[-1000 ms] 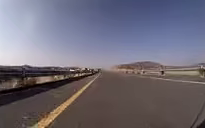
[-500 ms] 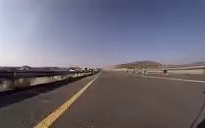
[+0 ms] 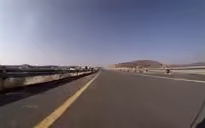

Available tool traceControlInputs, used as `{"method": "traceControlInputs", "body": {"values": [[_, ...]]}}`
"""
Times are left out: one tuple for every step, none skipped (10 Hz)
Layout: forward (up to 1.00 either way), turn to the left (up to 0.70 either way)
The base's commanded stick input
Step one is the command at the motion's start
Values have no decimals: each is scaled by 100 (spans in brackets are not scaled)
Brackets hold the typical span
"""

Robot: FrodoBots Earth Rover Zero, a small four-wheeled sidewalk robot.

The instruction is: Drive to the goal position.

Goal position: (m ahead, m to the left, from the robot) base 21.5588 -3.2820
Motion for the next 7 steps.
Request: {"method": "traceControlInputs", "body": {"values": [[85, 0], [85, 0], [85, 0], [85, 0], [85, 0], [85, 0], [85, 0]]}}
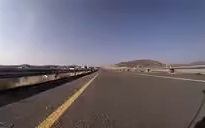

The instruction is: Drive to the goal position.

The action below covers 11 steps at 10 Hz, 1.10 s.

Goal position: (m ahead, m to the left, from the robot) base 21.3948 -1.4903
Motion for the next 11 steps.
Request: {"method": "traceControlInputs", "body": {"values": [[85, 0], [85, 0], [85, 0], [85, 0], [85, 0], [85, 0], [85, 0], [85, 0], [85, 0], [85, 0], [85, 0]]}}
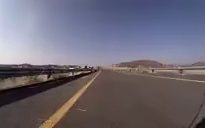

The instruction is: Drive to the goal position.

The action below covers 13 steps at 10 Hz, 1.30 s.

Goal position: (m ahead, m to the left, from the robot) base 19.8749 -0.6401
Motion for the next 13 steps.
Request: {"method": "traceControlInputs", "body": {"values": [[85, 0], [85, 0], [85, 0], [85, 0], [85, 0], [85, 0], [85, 0], [85, 0], [85, 0], [85, 0], [85, 0], [85, 0], [85, 0]]}}
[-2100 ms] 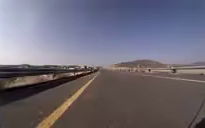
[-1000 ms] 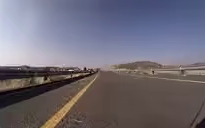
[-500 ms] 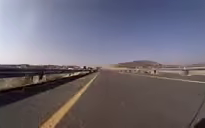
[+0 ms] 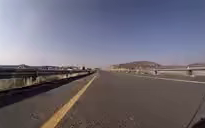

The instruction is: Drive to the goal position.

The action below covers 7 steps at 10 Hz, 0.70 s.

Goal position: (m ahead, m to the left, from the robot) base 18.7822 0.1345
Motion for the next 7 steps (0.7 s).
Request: {"method": "traceControlInputs", "body": {"values": [[85, 0], [85, 0], [85, 0], [85, 0], [85, 0], [85, 0], [85, 0]]}}
